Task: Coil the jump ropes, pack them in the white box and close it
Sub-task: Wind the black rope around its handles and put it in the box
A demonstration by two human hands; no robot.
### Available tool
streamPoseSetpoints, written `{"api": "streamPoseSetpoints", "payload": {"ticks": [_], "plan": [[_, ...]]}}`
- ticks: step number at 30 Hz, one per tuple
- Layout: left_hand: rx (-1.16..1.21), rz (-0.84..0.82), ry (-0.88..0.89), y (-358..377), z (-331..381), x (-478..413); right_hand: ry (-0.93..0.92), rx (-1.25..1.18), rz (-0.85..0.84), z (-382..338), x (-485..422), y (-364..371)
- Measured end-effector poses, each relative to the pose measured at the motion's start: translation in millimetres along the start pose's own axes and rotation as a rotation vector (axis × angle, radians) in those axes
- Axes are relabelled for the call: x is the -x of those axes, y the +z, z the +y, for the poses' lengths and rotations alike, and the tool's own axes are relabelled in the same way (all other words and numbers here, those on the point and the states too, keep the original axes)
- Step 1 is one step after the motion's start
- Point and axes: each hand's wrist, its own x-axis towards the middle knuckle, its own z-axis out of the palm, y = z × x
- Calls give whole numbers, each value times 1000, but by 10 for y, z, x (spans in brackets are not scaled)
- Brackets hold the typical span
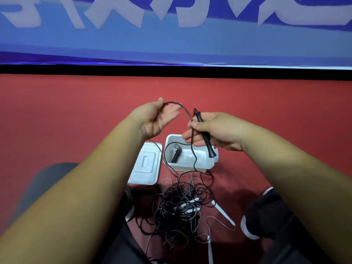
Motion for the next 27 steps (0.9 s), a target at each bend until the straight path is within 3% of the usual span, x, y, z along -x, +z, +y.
{"api": "streamPoseSetpoints", "payload": {"ticks": [4,9,13,17,20,23,27], "plan": [[-449,-39,-10,23,-95,26,-44,-202,162,-28,8,21],[-1038,-253,-83,-6,-320,95,-184,-669,275,-287,-32,-12],[-1160,-442,-58,-56,-416,109,-294,-981,272,-510,4,-57],[-1188,-421,-31,-58,-508,112,-324,-1065,265,-559,4,-110],[-1112,-362,-97,-51,-486,121,-230,-971,314,-481,-75,-203],[-949,-329,-56,-1,-379,136,-72,-634,312,-337,-124,-306],[-563,-272,2,113,-250,201,134,-96,227,-84,-161,-351]]}}
